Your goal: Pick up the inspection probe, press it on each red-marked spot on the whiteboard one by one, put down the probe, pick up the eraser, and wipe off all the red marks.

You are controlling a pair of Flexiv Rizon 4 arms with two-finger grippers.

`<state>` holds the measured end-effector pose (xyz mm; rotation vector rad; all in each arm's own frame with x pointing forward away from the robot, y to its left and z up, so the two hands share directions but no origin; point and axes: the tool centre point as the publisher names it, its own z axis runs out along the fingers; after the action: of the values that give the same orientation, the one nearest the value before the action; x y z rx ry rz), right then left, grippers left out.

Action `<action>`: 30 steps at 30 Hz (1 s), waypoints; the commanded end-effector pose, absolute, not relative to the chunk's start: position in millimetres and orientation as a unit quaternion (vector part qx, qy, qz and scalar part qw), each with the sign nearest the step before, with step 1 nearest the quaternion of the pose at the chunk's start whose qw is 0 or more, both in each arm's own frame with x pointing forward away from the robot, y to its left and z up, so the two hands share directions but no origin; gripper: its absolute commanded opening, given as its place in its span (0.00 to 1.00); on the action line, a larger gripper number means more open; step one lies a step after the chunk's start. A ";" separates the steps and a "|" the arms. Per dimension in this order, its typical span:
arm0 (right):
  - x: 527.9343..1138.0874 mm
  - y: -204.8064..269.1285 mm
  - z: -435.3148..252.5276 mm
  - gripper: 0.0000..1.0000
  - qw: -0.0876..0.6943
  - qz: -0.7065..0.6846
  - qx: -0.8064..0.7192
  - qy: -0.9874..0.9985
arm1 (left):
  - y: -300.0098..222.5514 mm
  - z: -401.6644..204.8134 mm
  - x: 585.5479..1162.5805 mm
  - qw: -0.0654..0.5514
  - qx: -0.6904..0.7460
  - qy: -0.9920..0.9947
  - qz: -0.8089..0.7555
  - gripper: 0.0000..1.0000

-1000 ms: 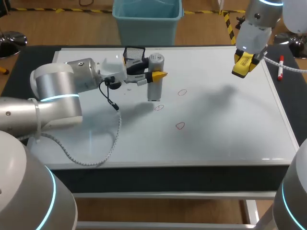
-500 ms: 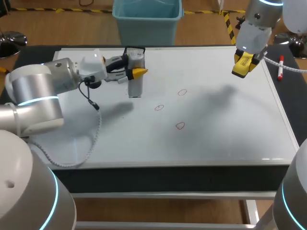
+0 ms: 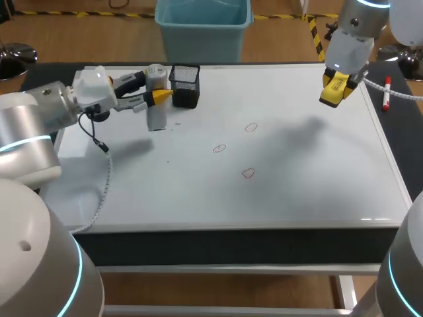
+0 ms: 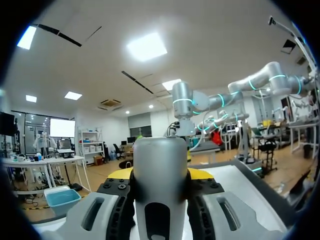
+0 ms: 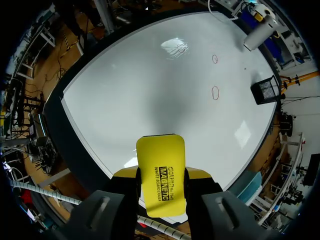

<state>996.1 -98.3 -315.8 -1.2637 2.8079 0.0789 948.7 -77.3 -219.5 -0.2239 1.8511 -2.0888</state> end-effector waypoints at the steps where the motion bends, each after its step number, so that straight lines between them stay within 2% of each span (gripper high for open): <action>1: 996.8 -98.6 -314.9 0.00 0.029 0.024 -0.411 0.911 | -67.6 -214.3 948.0 0.174 -0.081 0.653 -0.732 0.00; 17: 996.8 -98.6 -314.9 0.00 0.029 0.024 -0.411 0.911 | -56.1 -206.3 959.0 0.193 -0.072 0.624 -0.754 0.00; 25: 932.9 -36.5 -287.6 0.00 0.035 0.018 -0.497 0.867 | -56.1 -206.3 959.0 0.193 -0.072 0.624 -0.754 0.00; 30: 903.0 -6.4 -287.5 0.00 0.008 0.016 -0.529 0.848 | -56.1 -206.3 959.0 0.193 -0.072 0.624 -0.754 0.00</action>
<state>925.2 -20.5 -292.5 -1.6402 2.6636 0.1129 958.9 -55.6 -206.9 -0.2005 1.7518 -2.1161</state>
